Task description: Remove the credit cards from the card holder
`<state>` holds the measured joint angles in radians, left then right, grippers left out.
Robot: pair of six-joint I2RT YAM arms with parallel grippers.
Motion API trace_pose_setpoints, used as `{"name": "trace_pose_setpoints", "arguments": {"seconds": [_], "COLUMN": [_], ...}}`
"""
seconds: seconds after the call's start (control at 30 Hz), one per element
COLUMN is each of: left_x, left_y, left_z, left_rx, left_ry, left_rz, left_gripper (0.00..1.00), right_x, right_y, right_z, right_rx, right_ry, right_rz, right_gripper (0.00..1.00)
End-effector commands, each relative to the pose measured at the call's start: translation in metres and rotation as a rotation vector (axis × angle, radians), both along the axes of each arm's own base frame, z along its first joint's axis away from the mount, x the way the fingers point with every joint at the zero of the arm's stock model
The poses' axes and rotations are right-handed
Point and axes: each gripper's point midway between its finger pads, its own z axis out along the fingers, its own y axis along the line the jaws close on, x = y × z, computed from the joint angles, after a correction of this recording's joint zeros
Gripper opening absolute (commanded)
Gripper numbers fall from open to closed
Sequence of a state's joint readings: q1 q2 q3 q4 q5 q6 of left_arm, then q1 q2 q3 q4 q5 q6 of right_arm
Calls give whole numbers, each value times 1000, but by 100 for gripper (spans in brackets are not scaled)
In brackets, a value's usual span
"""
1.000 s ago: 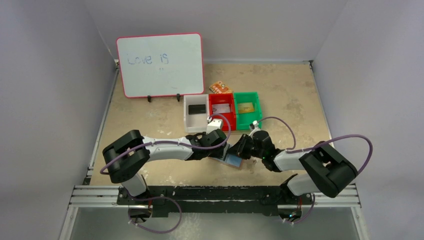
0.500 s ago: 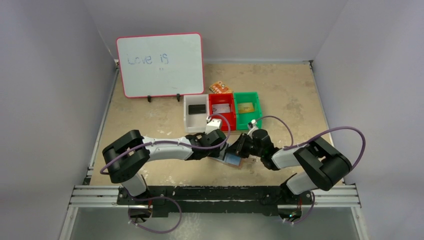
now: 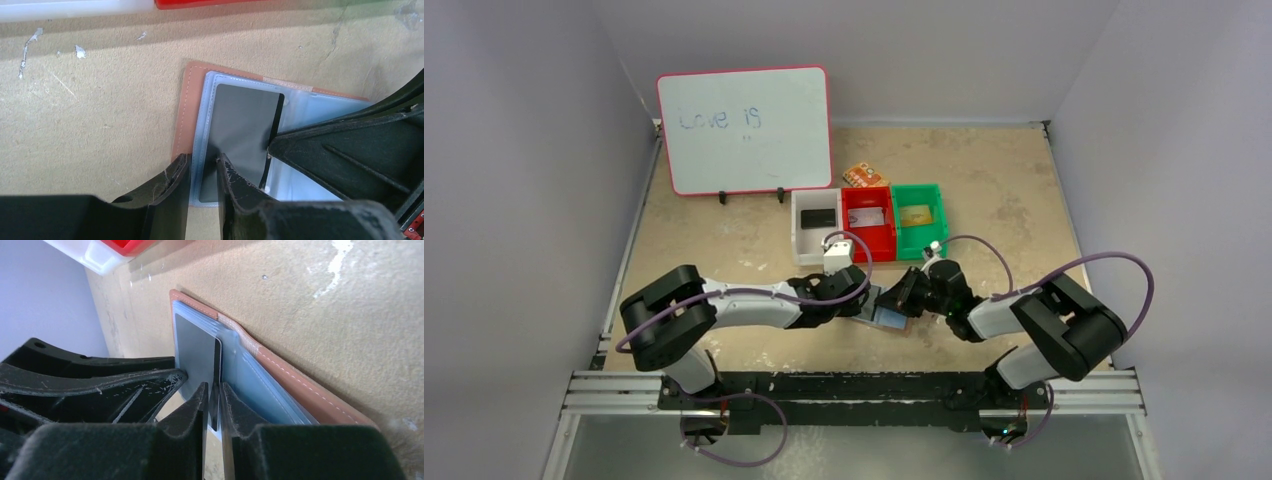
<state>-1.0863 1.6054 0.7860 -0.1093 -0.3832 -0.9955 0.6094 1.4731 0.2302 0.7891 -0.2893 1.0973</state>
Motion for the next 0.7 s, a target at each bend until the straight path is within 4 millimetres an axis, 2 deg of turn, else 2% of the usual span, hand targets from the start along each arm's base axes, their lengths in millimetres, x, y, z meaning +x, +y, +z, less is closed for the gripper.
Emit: {"name": "trace_pose_setpoints", "arguments": {"seconds": [0.0,0.2,0.47,0.67], "left_x": [-20,-21,-22,-20], "left_y": [-36,-33,-34,-27], "left_z": [10,7,8,5], "left_rx": [-185,-185,-201,-186], "left_ry": [61,67,68,64], "left_rz": [-24,-5,10,42], "left_gripper": [9,0,0,0], "right_x": [-2,0,3,-3], "right_y": [-1,-7,-3,-9], "right_z": [-5,-7,9,2], "right_rx": [34,44,97,68], "right_ry": [54,57,11,40], "right_rz": [-58,-117,-113,-119], "right_gripper": [17,17,1,0]}}
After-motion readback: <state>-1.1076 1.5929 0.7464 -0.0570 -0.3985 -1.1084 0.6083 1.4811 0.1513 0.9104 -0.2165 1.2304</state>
